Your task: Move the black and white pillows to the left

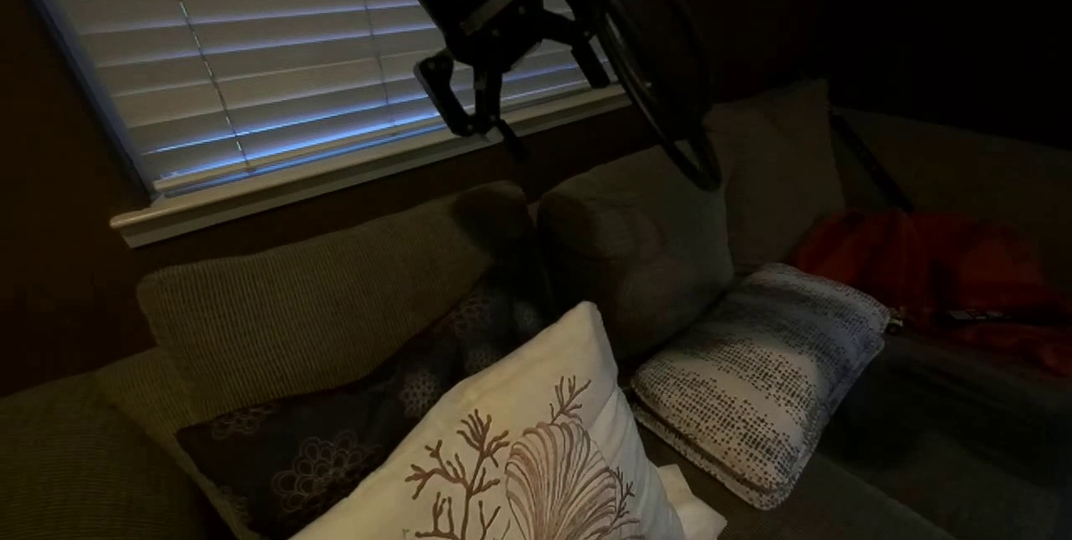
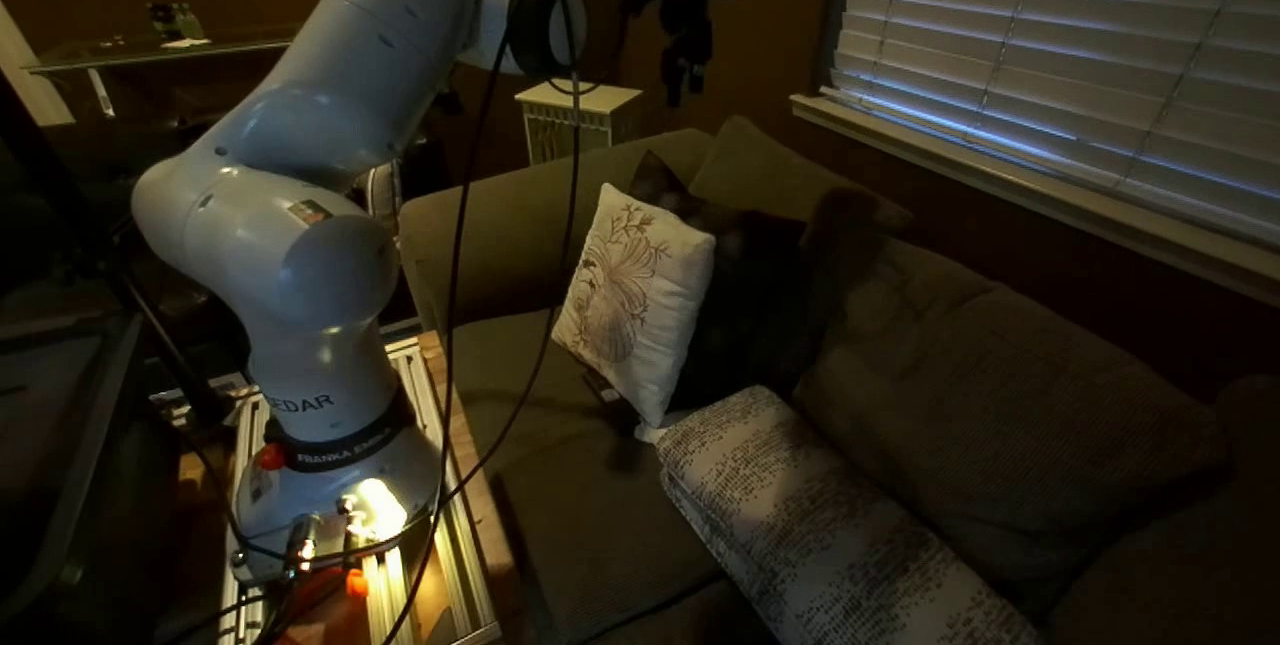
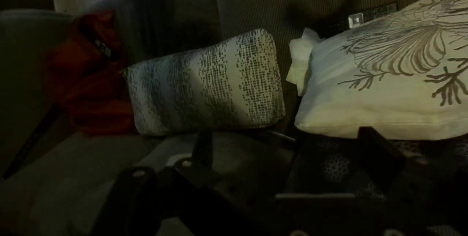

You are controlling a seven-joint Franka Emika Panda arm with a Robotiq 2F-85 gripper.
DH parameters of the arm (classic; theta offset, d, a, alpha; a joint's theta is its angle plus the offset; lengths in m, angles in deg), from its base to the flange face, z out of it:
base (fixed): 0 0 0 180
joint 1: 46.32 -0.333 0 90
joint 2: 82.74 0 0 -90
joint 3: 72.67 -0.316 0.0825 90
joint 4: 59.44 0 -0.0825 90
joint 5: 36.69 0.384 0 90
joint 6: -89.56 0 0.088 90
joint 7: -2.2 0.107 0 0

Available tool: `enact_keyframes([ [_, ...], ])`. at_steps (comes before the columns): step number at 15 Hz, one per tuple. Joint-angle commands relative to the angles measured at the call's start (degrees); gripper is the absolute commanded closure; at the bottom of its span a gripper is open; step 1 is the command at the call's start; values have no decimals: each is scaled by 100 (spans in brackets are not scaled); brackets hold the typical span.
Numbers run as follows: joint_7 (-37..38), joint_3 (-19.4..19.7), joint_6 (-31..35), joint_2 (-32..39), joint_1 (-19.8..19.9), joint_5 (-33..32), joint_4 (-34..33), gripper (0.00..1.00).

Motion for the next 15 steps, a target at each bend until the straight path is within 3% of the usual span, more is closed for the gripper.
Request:
enact_keyframes([
  [1,-1094,-46,501,-113,19,-287,54,0],
  [6,-1976,-167,1013,-166,159,-65,81,0],
  [15,-1891,-86,990,-54,117,-105,1,0],
])
